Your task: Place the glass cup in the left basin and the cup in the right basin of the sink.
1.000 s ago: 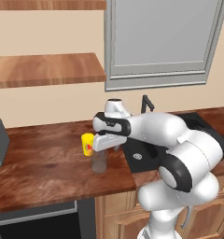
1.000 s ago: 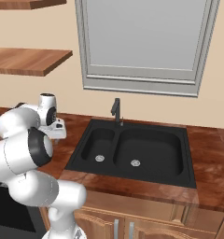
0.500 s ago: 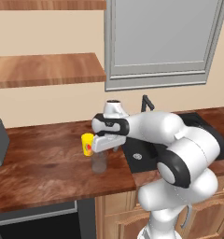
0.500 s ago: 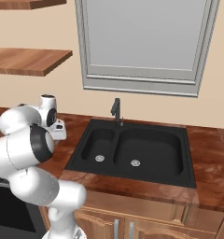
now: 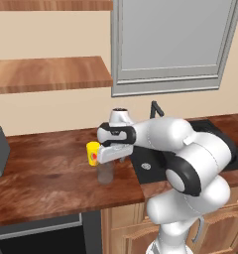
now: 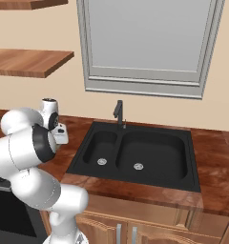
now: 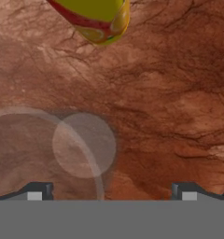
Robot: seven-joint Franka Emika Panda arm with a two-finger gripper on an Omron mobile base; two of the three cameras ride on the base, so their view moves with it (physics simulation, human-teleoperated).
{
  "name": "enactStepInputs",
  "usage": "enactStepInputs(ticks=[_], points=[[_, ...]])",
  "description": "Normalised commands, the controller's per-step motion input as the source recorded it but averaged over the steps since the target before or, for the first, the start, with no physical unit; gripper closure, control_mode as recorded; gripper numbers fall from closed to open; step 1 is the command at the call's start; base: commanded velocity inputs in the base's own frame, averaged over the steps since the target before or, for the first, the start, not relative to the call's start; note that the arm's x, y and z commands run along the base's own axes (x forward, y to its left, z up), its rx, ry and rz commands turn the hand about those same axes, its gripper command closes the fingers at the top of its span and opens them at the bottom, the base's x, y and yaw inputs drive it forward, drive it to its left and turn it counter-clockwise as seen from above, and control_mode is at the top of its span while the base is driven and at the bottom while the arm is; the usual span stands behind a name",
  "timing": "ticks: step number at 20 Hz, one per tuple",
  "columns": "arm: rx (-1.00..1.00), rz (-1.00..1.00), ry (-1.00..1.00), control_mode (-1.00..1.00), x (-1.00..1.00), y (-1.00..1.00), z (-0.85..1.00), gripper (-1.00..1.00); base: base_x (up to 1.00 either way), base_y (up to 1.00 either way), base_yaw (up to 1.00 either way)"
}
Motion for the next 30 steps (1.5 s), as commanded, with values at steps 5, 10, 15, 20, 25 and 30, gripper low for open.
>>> enactStepInputs(ticks=[5, 10, 15, 20, 25, 30], points=[[0.0, -0.02, 0.0, -1.0, 0.0, 0.0, -0.1, -1.0, 0.0, 0.0, 0.0], [0.0, -0.03, 0.0, -1.0, 0.01, 0.0, -0.09, -1.0, 0.0, 0.0, 0.0], [0.0, -0.04, -0.01, -1.0, 0.01, 0.02, -0.07, -1.0, 0.0, 0.0, 0.0], [0.0, -0.06, -0.03, -1.0, 0.03, 0.06, -0.05, -1.0, 0.0, 0.0, 0.0], [0.0, -0.09, -0.04, -1.0, 0.02, 0.08, -0.06, -1.0, 0.0, 0.0, 0.0], [0.0, -0.12, -0.03, -1.0, 0.0, 0.04, -0.07, -1.0, 0.0, 0.0, 0.0]])
